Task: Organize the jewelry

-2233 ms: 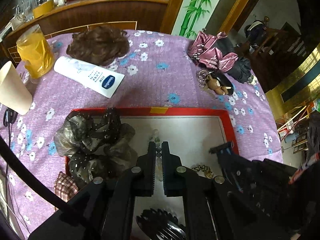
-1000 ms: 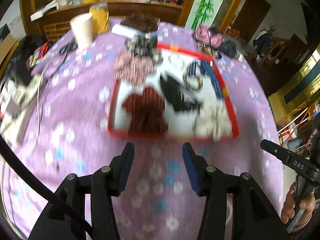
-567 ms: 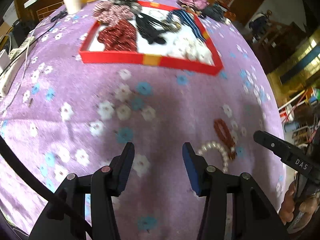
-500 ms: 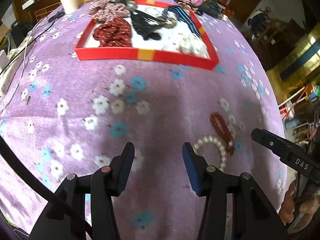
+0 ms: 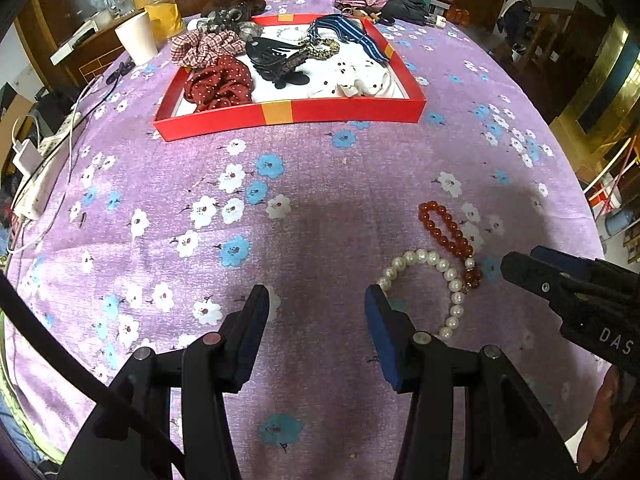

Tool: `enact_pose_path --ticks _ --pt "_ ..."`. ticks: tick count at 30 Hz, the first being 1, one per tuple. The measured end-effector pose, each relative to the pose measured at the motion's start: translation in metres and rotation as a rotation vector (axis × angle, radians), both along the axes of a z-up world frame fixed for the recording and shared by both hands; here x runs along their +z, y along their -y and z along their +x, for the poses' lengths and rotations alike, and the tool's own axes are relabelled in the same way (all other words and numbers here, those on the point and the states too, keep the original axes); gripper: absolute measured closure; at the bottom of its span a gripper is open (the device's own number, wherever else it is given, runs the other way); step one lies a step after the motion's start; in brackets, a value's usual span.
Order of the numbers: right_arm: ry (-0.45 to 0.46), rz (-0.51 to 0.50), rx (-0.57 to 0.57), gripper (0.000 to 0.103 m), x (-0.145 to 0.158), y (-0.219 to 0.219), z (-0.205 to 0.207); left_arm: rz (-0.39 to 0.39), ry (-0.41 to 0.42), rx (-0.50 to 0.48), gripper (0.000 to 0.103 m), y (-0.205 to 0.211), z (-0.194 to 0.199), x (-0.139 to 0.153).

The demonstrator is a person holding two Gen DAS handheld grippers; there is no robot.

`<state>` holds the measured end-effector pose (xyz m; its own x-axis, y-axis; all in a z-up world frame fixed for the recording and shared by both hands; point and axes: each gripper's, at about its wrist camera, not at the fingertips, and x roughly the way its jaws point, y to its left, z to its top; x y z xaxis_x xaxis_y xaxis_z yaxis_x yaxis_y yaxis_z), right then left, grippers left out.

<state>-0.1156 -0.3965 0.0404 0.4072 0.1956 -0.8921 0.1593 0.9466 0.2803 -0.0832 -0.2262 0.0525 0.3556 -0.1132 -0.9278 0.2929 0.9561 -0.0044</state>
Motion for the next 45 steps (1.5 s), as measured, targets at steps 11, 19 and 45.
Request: enact_pose_path --ticks 11,19,45 --pt "-0.031 -0.018 0.039 0.050 -0.014 -0.010 0.009 0.026 -0.021 0.020 0.055 -0.002 0.005 -0.012" --pt "-0.018 -0.081 0.088 0.050 -0.017 -0.026 0.016 0.028 -0.048 0.034 0.055 -0.008 0.008 -0.023" --pt "-0.025 -0.191 -0.002 0.077 -0.016 0.011 0.014 -0.063 -0.074 0.033 0.055 -0.007 0.013 -0.025"
